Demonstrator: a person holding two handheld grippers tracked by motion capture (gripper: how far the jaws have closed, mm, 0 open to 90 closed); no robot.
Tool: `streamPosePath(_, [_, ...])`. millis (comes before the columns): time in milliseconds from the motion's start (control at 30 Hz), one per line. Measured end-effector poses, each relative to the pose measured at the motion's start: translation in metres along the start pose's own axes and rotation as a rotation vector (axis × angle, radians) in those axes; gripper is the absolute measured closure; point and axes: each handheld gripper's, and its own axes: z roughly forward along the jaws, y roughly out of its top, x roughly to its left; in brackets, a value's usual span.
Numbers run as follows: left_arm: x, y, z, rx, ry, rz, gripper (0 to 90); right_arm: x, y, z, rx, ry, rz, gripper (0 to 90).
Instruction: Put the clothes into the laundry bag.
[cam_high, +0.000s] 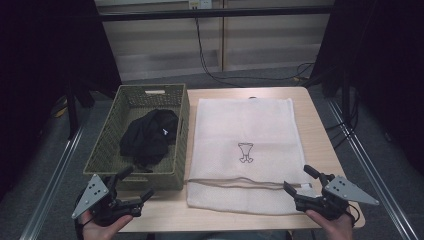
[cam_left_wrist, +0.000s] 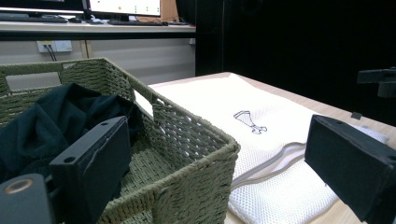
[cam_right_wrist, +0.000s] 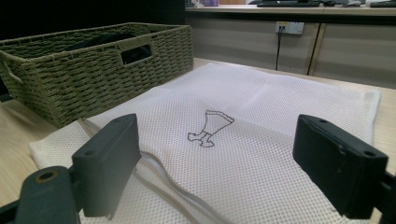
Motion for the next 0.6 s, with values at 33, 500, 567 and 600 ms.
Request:
streamPosePath(33, [0.0, 0.0, 0.0, 0.0, 0.0, 0.0, 7.3, 0.0, 0.0, 0.0, 0.0, 0.0, 0.0, 15.2])
streamPosePath(500, [0.004, 0.0, 0.002, 0.003, 0.007, -0.018, 7.3, -0.003, -0.001, 0.005, 0.04, 0.041, 0.048, 32.8])
streamPosePath(567, [0.004, -0.001, 0.002, 0.004, 0.001, -0.014, 7.4, 0.001, 0.001, 0.009, 0.091, 0.068, 0.017, 39.9])
streamPosePath(600, [0.004, -0.001, 0.002, 0.009, 0.006, -0.01, 8.1, 0.002, 0.002, 0.011, 0.111, 0.078, 0.007, 40.7])
